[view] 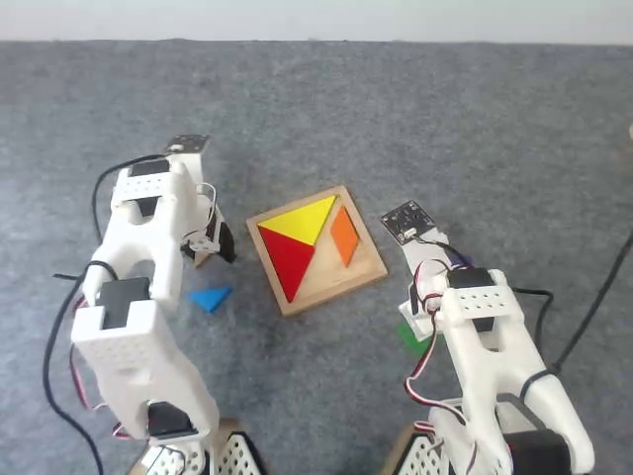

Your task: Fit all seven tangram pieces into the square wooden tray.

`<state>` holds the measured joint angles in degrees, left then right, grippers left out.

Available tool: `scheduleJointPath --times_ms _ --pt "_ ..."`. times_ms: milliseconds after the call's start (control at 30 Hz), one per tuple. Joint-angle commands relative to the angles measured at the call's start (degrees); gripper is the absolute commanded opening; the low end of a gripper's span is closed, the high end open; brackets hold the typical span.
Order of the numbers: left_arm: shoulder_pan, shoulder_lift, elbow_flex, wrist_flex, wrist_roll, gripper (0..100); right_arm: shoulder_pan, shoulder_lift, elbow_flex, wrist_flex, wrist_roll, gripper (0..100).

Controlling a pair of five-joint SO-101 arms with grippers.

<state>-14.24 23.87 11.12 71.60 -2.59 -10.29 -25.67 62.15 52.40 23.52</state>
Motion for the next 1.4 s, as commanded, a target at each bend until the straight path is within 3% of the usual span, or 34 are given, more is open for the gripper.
scheduleJointPath --times_ms 0,567,867,1133,1367 --pt "-0.09 0.18 -3.82 -2.20 3.43 15 0.66 -0.22 0.44 -0.48 0.79 8.0" --pt "0.26 0.18 -3.91 -2.46 1.67 6 -1.71 -0.22 1.14 -0.22 0.79 8.0" --pt "1.14 -0.09 -6.29 2.11 0.53 6 -1.71 -0.22 1.14 -0.22 0.79 8.0" --pt "7.03 -0.62 -6.37 5.19 0.00 6 -1.63 -0.31 1.14 -0.31 0.79 8.0" --pt "6.33 -0.62 -10.15 8.79 -2.99 11 -1.71 -0.31 1.14 -0.48 0.88 8.0"
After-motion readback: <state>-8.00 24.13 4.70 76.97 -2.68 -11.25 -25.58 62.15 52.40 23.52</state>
